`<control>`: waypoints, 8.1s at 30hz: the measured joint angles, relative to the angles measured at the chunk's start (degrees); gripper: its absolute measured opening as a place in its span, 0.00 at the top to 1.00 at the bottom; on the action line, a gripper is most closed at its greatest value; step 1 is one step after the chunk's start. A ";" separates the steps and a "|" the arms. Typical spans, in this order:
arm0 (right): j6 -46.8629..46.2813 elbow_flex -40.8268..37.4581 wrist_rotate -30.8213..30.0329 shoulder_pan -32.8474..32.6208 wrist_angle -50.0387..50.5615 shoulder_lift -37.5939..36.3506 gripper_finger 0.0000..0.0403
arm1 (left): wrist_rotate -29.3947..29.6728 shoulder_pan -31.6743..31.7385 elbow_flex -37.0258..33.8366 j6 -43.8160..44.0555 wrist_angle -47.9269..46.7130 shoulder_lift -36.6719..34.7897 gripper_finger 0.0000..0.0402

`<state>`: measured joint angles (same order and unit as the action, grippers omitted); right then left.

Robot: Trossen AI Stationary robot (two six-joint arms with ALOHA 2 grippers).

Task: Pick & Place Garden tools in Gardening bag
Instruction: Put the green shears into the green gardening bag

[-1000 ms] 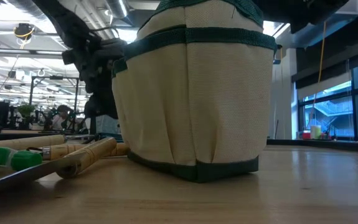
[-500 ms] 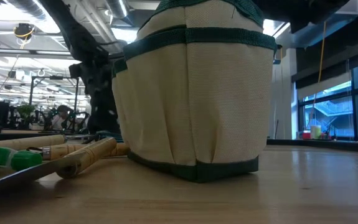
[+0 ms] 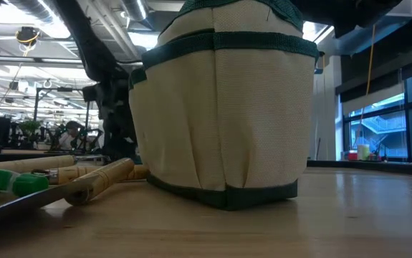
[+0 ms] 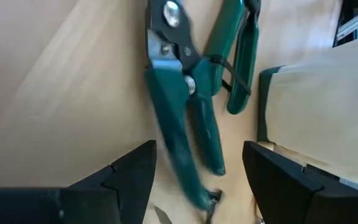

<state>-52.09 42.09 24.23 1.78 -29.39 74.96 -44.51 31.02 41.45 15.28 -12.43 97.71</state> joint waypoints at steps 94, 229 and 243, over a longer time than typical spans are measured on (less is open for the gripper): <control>-0.82 10.03 16.50 -7.81 -10.62 -0.20 1.00 | 52.10 -33.36 0.00 24.98 21.57 -42.07 0.89; 9.28 36.94 -69.36 -37.46 58.75 4.63 1.00 | 31.81 -41.30 42.93 -60.06 -33.82 12.79 0.89; 10.56 36.94 -70.73 -37.51 58.76 4.61 1.00 | 31.97 -41.02 42.84 -59.24 -35.78 14.05 0.89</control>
<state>-41.53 79.02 -46.50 -35.73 29.37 79.57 -12.53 -10.00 84.29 -43.96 -48.21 111.77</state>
